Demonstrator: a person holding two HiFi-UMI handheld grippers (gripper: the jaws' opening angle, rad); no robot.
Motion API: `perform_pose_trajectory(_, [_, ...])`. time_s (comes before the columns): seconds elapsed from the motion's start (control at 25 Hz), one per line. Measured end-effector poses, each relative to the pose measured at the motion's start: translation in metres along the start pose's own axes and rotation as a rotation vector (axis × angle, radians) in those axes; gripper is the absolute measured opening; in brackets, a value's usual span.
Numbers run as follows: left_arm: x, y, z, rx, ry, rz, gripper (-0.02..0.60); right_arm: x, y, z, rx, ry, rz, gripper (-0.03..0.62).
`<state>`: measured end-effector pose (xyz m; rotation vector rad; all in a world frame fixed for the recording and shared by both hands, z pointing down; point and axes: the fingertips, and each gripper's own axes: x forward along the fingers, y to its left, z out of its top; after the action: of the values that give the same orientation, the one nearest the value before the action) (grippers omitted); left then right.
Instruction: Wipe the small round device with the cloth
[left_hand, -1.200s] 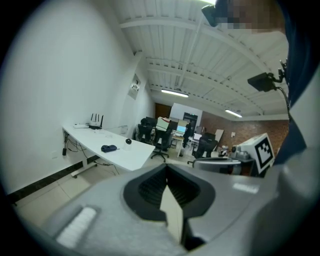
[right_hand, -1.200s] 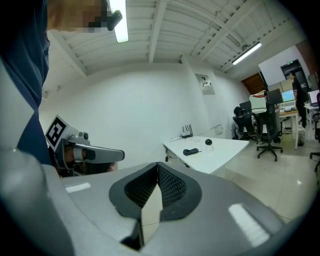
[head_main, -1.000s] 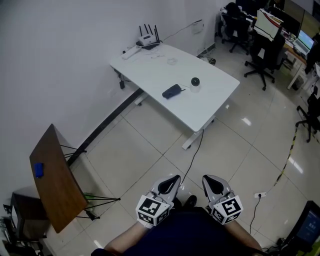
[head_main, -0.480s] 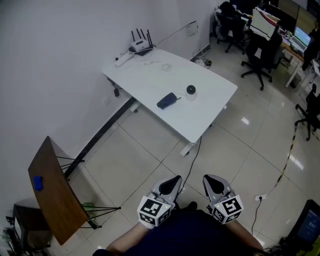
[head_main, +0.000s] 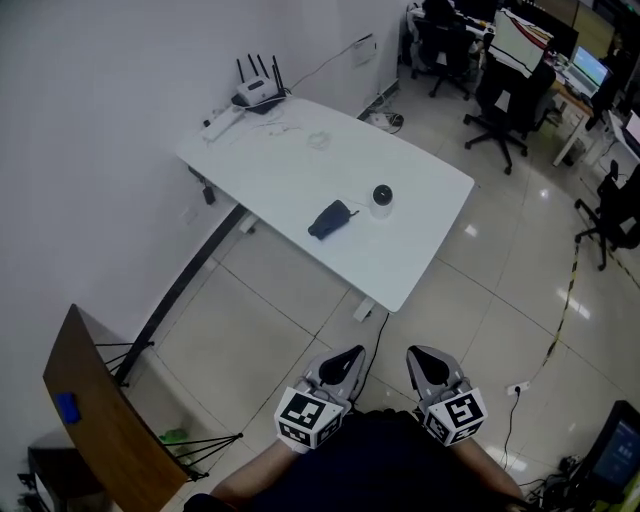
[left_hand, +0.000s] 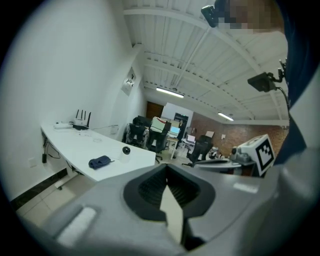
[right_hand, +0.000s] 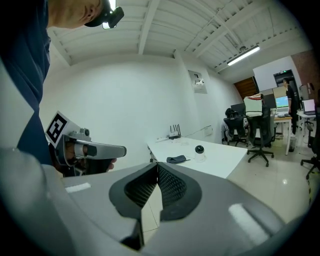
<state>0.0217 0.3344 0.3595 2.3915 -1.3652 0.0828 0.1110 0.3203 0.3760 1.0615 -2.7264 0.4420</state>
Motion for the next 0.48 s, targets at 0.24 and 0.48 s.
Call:
perform_pose_trajectory(0.24, [0.010,0.042,0.013,-0.045,0.031,-0.073,0.002,0.045,0.007,0.009,-0.002,0.025,-0.047,0.012])
perform_pose_trajectory(0.48, [0.022,0.072,0.018,-0.058,0.042,-0.111,0.002,0.069,0.004,0.015,0.001,0.042,-0.090,0.011])
